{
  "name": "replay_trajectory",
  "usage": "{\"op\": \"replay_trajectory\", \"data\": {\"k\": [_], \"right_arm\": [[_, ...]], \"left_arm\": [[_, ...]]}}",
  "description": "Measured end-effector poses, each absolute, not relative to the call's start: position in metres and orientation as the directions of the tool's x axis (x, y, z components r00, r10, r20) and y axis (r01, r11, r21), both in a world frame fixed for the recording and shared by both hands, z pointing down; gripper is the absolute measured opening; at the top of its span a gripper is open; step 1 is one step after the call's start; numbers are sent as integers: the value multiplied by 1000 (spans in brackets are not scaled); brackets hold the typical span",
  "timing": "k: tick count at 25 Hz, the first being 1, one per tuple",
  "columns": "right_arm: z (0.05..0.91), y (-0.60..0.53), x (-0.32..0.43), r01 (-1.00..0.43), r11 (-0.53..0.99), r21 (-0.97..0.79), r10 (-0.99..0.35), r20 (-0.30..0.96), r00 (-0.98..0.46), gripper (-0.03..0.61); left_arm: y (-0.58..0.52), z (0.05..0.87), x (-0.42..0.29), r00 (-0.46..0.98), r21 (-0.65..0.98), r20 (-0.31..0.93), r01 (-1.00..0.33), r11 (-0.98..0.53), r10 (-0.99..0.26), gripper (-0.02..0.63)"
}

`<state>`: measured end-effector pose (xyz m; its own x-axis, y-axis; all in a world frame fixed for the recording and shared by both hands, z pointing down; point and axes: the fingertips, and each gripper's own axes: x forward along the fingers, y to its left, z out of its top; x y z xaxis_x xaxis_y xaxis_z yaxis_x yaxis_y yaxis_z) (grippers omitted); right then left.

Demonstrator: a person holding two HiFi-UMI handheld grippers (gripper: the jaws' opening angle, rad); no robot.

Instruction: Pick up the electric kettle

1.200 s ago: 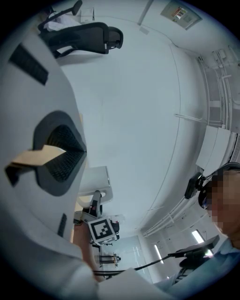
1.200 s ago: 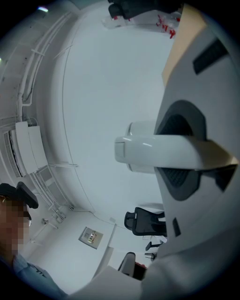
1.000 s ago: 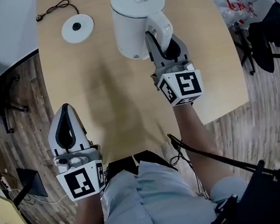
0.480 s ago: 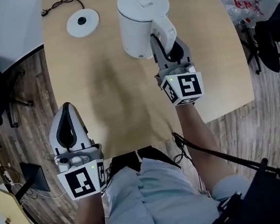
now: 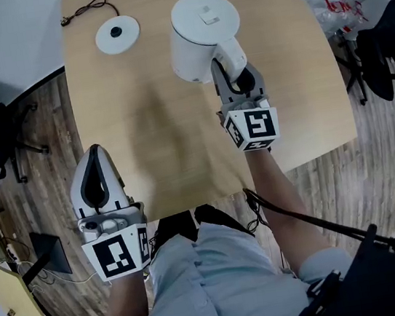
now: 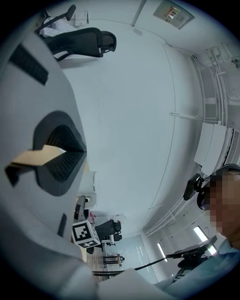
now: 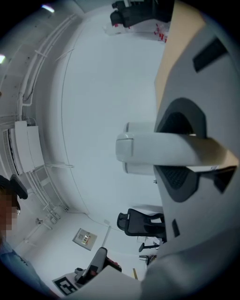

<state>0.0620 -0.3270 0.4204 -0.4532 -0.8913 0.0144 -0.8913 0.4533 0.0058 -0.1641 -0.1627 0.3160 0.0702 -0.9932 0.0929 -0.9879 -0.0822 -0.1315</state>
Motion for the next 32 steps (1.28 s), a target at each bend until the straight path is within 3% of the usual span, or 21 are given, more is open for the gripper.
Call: {"op": "replay_trajectory", "data": {"k": [3,8,17,19,24,32], "right_arm": [[418,-327,63,-899,438,16,-899,24,-438,134],[419,-320,77,-910,414,-30,-907,71,-415,244],[358,-281,110,-917,398,2,-917,-7,-398,243],[334,-274,115,-915,403,17,-914,-44,-404,218],[277,-254,108,-901,432,51,-893,-119,-434,54],[256,-235,100,-884,462,64,-872,-145,-467,2]], "left_arm": [[-158,315,-161,76,-133,88,-987,-87,-993,0],[-150,306,-152,94,-130,57,-986,-101,-994,0],[-144,288,-132,120,-93,-25,-989,-117,-992,0],[-143,285,-128,123,-96,-38,-988,-119,-992,0],[-144,272,-128,113,-104,-57,-989,-106,-992,0],[-144,259,-125,100,-122,-87,-989,-89,-991,0]]}}
